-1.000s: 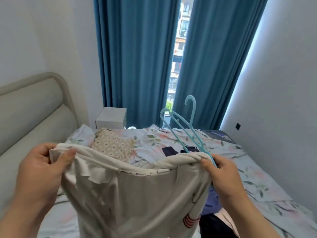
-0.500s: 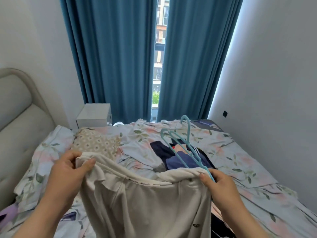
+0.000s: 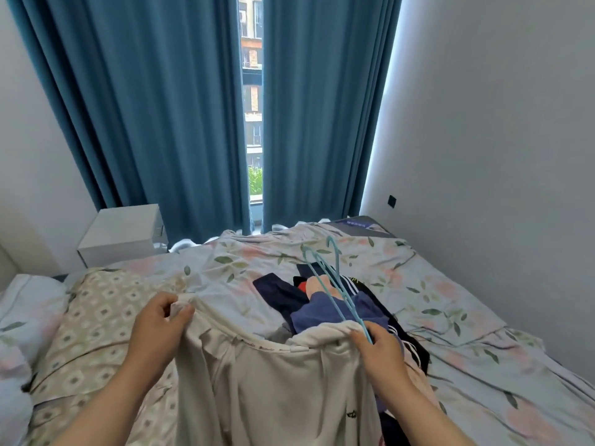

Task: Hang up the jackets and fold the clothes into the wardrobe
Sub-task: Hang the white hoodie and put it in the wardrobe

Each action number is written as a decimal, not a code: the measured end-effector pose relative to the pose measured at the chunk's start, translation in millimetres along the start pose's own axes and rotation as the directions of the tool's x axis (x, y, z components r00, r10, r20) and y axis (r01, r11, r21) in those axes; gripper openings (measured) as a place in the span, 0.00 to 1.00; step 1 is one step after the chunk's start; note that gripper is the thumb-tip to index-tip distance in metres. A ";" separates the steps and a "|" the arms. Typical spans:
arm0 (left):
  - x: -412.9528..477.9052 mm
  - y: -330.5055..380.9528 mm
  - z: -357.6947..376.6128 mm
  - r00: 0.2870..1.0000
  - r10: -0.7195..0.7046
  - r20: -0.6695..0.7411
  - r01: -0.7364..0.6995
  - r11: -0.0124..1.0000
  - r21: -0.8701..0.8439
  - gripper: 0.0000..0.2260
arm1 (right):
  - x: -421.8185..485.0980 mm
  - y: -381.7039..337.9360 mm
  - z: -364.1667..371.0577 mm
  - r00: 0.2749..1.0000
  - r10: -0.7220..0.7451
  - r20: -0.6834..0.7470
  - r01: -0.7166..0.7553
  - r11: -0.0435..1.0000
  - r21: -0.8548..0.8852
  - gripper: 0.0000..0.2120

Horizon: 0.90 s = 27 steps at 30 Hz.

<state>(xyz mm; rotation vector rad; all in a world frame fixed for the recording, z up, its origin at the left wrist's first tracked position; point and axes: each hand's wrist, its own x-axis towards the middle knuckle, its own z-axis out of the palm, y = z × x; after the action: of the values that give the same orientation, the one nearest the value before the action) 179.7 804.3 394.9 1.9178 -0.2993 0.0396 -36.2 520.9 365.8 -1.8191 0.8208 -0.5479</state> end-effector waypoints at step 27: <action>176.3 -533.7 289.3 0.883 0.103 0.459 -0.370 0.753 0.544 0.39 | 215.8 441.6 327.1 0.920 -0.358 0.161 0.346 0.547 -0.762 0.32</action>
<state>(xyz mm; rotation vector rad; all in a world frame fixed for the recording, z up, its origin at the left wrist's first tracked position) 437.4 679.5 -168.7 2.5324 -0.9174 -0.1021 208.6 452.7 -167.1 -2.8550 0.7509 -0.4812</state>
